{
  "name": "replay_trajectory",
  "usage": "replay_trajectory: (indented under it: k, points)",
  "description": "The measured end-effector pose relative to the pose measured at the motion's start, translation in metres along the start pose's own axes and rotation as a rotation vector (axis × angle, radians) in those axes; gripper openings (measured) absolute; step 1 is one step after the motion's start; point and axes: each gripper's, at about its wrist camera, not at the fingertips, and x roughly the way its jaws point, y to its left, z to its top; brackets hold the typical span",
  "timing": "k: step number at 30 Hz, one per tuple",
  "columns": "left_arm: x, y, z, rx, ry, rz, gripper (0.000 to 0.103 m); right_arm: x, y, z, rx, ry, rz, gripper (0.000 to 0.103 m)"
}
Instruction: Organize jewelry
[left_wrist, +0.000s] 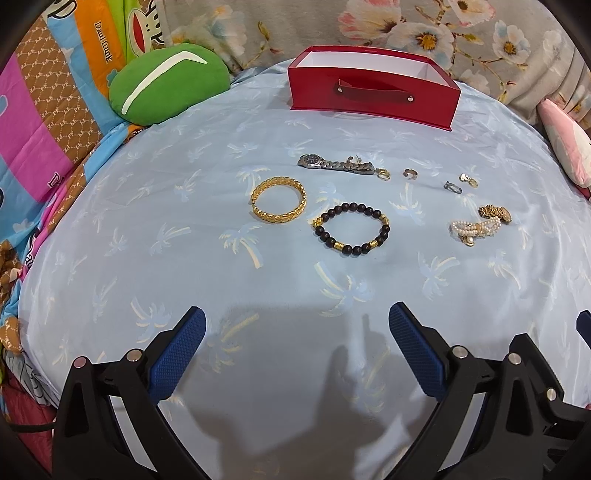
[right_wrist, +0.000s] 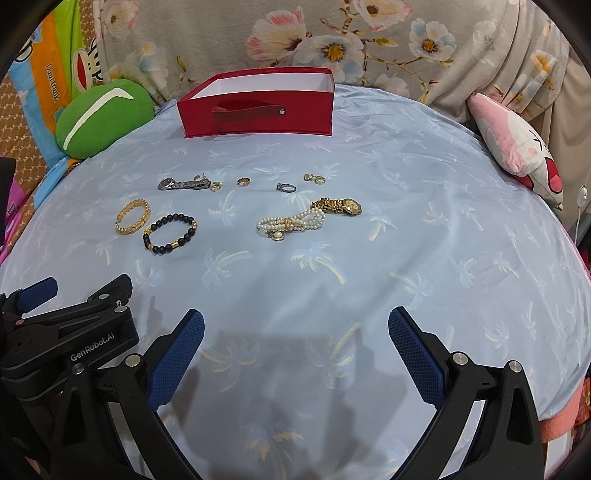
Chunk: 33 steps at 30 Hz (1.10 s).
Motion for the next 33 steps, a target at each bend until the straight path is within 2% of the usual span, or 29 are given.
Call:
replay_trajectory:
  k: [33]
  points:
    - [0.0061, -0.0037, -0.0036, -0.003, 0.010, 0.001, 0.097, 0.0025, 0.0000, -0.0019, 0.003, 0.003, 0.000, 0.098]
